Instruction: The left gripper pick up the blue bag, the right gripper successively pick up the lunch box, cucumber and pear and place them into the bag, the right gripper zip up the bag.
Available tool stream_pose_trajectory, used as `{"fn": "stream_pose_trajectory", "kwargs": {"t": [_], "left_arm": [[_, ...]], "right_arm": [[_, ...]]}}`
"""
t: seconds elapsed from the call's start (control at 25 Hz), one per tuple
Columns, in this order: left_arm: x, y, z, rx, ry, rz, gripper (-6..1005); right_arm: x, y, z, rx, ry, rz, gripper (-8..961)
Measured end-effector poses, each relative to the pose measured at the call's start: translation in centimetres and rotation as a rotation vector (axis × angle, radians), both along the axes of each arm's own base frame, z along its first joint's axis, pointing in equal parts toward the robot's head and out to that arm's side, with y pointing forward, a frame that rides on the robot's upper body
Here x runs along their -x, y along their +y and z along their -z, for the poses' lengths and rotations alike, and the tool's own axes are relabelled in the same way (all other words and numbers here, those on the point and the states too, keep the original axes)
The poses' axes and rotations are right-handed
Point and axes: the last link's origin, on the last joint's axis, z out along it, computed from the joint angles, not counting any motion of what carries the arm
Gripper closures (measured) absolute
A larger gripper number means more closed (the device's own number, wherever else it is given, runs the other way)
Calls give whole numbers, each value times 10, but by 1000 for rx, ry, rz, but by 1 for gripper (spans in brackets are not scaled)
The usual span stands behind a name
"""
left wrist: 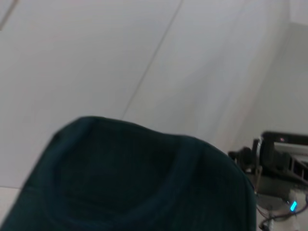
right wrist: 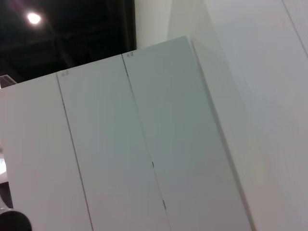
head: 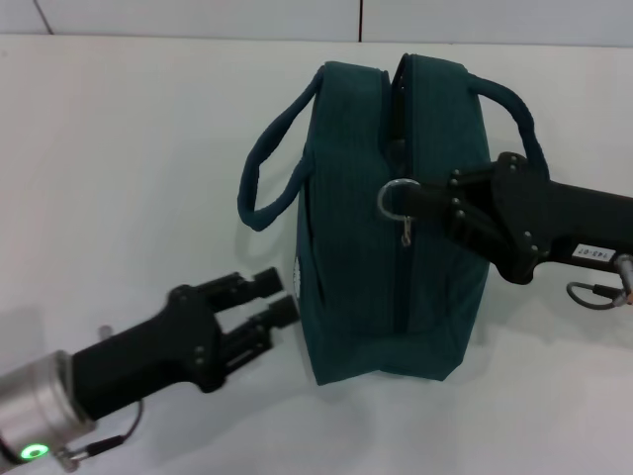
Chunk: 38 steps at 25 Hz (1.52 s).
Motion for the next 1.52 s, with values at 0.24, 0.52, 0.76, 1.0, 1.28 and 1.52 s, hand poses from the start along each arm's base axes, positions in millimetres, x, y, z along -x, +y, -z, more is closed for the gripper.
{"fn": "stream_pose_trajectory", "kwargs": {"t": [0.24,0.52,0.76,1.0,1.28,1.52], "left_arm": [[-11,4,16,15,2,31,588],[-17,11,21,12,-2,41,589],[-20,20,18,-5,-9,40,589],[-26,28,17,5,-10,63,590],[-32,38,17,22,-7,73,590],[-33,41,17,27,-8,76,591]], "right_arm": [[1,3,0,-11,1,7,928],[-1,4,4,-13,-13,28,927],[-18,-11,6,7,-7,72,927],[-36,-27,-2,-23,28,116,926],[-57,-42,5,-29,18,197,925],[-63,-44,11,-11,-5,232,924]]}}
